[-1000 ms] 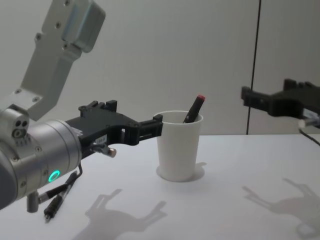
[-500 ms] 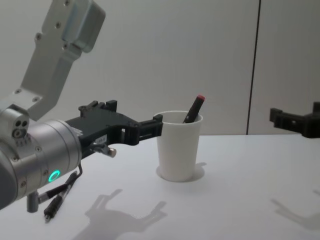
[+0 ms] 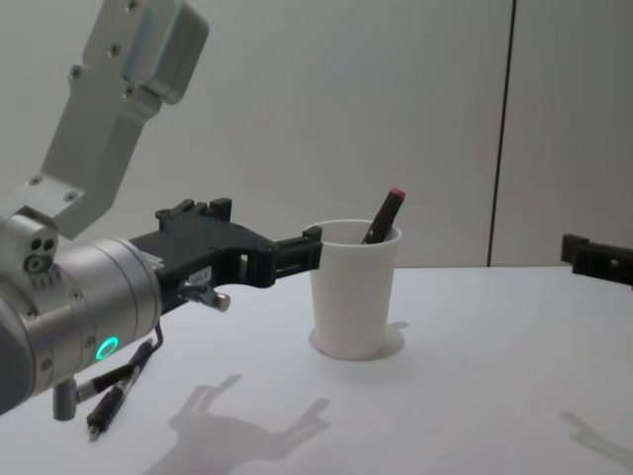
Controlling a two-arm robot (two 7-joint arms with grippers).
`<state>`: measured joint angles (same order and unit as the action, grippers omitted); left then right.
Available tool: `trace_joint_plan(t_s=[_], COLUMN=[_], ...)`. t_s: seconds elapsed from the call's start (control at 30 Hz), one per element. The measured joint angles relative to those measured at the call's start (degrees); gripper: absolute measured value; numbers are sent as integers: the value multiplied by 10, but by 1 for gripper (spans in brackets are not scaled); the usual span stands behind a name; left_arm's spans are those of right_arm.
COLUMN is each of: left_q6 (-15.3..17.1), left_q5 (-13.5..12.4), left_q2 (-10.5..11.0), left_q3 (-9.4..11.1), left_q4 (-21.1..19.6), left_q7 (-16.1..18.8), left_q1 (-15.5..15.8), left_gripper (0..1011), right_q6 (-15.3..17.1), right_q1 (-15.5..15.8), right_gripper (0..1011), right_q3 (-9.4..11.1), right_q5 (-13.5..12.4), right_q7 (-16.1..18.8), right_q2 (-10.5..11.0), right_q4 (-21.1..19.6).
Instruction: Place the pen into the pen holder.
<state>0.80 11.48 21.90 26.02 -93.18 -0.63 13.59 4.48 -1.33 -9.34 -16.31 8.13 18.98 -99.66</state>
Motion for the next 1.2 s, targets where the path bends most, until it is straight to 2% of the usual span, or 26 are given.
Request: trace_joint_plan(t_s=[0.3,0.57,1.2], left_q6=[1,19,127], left_q5=[0,-5,-15], left_q2=[-1,-1,5], left_q3=[0,-2,-16], left_q4=[0,-6,-34], left_q7=[0,8,47], left_q1=[0,-1,-7], left_gripper=[1000,999,1000], right_q6=[5,7,9], right_q1=[10,16,20], right_gripper=[1002,1002,1002], right_q3=[3,5,6], right_q5=[-6,-9,-11], right_q7=[0,0,0], right_q2=[6,9,12], right_q4=[-10,-16,-20])
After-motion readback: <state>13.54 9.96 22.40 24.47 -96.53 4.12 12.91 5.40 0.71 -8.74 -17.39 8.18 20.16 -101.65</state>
